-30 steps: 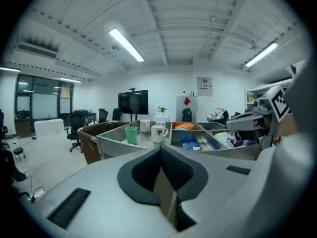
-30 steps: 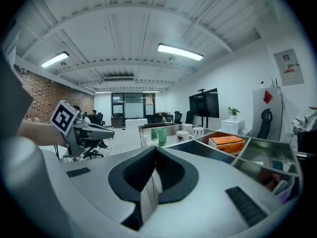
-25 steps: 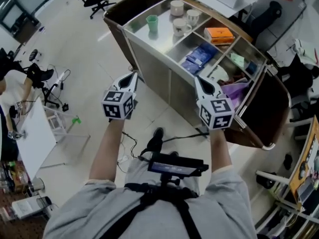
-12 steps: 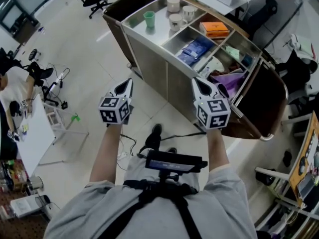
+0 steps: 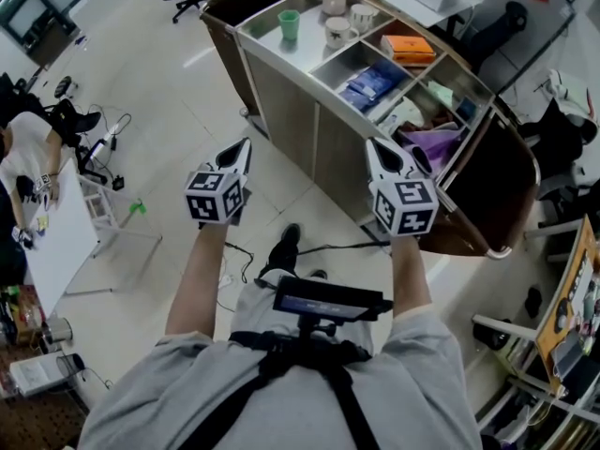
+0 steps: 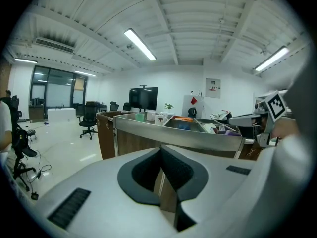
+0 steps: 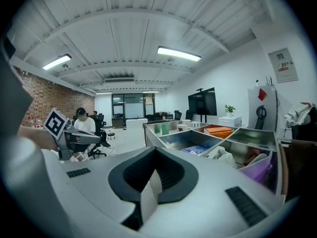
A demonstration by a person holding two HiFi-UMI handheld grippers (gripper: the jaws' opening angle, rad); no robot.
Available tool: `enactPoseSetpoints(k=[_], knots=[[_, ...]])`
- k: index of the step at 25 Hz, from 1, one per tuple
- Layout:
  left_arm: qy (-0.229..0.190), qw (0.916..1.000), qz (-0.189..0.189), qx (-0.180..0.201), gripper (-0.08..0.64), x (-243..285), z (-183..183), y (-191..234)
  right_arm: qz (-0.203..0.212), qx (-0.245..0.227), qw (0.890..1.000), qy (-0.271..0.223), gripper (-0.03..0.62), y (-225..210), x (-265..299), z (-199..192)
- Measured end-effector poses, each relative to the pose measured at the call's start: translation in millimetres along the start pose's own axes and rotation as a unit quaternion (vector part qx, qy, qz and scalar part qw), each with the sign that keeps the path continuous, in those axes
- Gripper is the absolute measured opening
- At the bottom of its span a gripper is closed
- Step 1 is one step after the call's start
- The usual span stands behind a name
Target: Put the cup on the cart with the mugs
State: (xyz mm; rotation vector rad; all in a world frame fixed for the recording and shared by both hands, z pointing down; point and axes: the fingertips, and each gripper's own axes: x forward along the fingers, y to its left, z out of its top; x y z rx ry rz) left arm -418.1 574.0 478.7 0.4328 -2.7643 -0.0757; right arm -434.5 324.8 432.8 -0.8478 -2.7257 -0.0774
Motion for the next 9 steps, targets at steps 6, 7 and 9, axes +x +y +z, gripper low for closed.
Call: enactPoseSetpoints(k=[6, 7, 9], knots=[[-0.003, 1.0000, 0.005, -0.005, 0.005, -11.5, -4.0, 0.0, 0.003, -0.002, 1.000, 0.003, 0.000, 5.7, -5.5, -4.0], [-0.006, 0.9999, 0.006, -0.008, 0.005, -12.4, -2.9, 0.7, 0.003, -0.003, 1.000, 0.001, 0.000, 6.4, -5.4, -2.8], [-0.012, 0.9998, 0.007, -0.012, 0.005, -14.3, -0.6, 2.4, 0.004, -0.004, 1.000, -0.002, 0.000, 7.8, -5.0, 0.0]])
